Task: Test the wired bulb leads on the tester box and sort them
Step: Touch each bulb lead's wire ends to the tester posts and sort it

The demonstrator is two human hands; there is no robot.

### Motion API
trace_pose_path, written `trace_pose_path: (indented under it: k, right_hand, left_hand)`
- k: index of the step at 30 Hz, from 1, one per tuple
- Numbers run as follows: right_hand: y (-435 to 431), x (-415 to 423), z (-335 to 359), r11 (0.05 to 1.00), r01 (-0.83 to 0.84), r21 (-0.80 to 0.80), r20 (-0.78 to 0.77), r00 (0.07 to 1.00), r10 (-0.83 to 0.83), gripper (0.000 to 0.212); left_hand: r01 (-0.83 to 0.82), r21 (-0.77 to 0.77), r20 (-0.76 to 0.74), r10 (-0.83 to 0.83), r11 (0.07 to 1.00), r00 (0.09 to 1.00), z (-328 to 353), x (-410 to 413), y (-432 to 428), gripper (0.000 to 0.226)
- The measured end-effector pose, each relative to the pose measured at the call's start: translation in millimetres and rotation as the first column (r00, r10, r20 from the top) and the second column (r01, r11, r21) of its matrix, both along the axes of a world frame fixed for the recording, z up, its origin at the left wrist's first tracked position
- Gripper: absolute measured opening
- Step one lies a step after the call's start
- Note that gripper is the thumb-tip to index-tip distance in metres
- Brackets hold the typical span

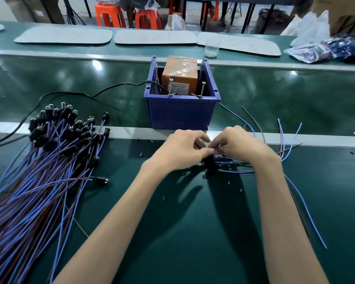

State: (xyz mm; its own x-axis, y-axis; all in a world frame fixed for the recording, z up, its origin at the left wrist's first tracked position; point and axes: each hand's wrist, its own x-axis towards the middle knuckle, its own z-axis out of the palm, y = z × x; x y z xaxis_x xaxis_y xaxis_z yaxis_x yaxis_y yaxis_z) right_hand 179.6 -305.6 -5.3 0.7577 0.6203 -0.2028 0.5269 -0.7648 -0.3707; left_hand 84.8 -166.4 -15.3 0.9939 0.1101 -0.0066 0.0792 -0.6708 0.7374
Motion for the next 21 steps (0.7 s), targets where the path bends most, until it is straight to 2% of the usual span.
trace_pose_path:
  k: [4, 7, 10, 13, 15, 17, 19, 21]
  right_hand:
    - [0, 1, -3, 0.999, -0.016, 0.030, -0.008, 1.000, 0.016, 0.019]
    - [-1, 2, -4, 1.000, -0.007, 0.020, 0.008, 1.000, 0.007, 0.023]
    - [-1, 2, -3, 0.994, -0.007, -0.109, 0.111, 0.994, 0.019, 0.042]
    - [-4, 3, 1, 0.997, -0.012, -0.076, 0.040, 0.999, 0.015, 0.054]
    - [-7, 2, 6, 0.999, 0.003, 0.050, -0.017, 1.000, -0.002, 0.052]
    - [-6, 1, 9, 0.988, 0.012, 0.156, -0.038, 0.999, -0.006, 0.041]
    - [-2, -1, 11, 0.978, -0.004, 0.211, -0.058, 0.998, 0.017, 0.030]
    - [2, -4, 12, 0.977, -0.040, 0.211, -0.071, 0.996, 0.056, 0.025]
  left_hand:
    - [-0.019, 0.130, 0.056, 0.012, 0.991, 0.998, -12, 1, -7, 0.012]
    - [-0.015, 0.181, 0.045, 0.007, 0.983, 0.999, -12, 0, -10, 0.010]
    - [0.071, 0.241, -0.122, -0.042, 0.968, 0.992, 10, -6, 6, 0.019]
    - [0.062, 0.254, -0.272, 0.010, 0.965, 0.962, 46, -29, 52, 0.022]
    - [0.022, 0.382, -0.398, 0.143, 0.924, 0.906, 57, -48, 84, 0.030]
    - [0.004, 0.508, -0.543, 0.317, 0.861, 0.778, 55, -64, 107, 0.039]
    - [-0.044, 0.510, -0.633, 0.410, 0.859, 0.657, 50, -75, 118, 0.040]
    - [-0.085, 0.494, -0.672, 0.442, 0.865, 0.595, 47, -82, 126, 0.038]
